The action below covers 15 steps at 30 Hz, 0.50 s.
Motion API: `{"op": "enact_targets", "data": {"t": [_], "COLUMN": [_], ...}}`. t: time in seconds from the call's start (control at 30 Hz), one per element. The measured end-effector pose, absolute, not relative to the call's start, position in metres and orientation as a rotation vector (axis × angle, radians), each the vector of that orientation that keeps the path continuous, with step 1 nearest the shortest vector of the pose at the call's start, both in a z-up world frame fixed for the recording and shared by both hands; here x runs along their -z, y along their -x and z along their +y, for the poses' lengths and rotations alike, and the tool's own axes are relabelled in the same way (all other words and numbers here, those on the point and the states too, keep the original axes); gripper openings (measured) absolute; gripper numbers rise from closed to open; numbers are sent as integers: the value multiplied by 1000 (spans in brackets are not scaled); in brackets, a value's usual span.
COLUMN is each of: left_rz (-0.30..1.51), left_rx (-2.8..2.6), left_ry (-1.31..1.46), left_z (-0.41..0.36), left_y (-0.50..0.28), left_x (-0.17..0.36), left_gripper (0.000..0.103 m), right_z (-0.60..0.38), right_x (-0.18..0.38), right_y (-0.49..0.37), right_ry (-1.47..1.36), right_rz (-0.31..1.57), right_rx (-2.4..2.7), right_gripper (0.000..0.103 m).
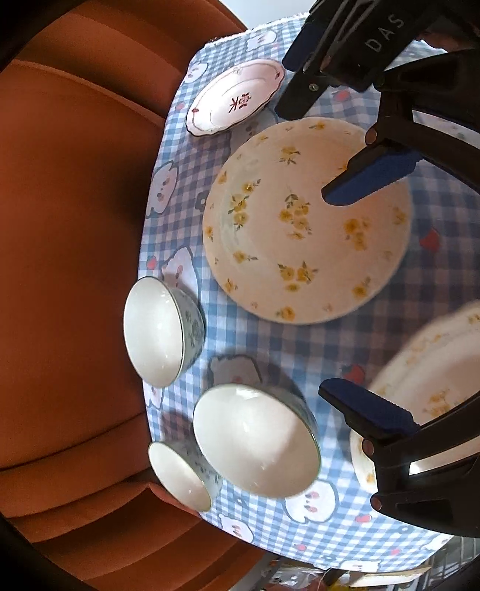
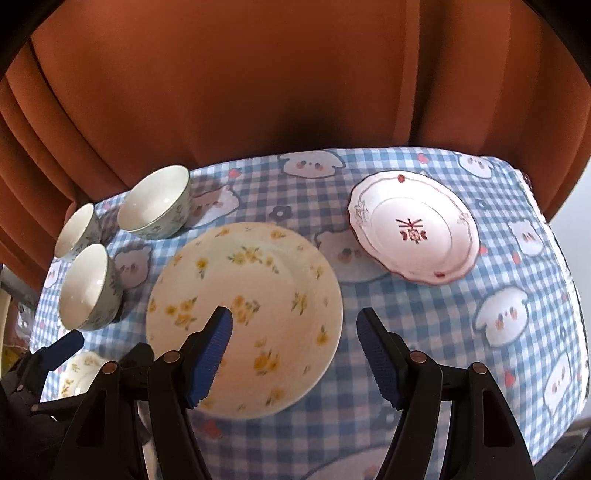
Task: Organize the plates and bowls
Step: 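Move both grippers to the round yellow-flower plate and grasp its rim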
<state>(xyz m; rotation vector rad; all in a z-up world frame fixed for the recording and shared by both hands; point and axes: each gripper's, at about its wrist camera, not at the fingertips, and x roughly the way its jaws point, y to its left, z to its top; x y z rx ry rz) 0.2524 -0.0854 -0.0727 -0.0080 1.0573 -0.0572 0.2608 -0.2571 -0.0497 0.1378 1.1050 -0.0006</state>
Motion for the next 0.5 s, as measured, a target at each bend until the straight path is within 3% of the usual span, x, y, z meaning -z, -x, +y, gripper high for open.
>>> {"op": "enact_targets", "data": {"t": [0.5], "left_rz": [1123], "left_rx": [-27], "left_ry": [8], "left_z": [-100], "left_y": [-304], "left_x": [128], "left_gripper": [83], "right_z": [-272], "right_x": [113], "right_y": [-318], "right_ry": [-140], "right_rz": [1193], "right_rx": [-42], "right_gripper": [71]}}
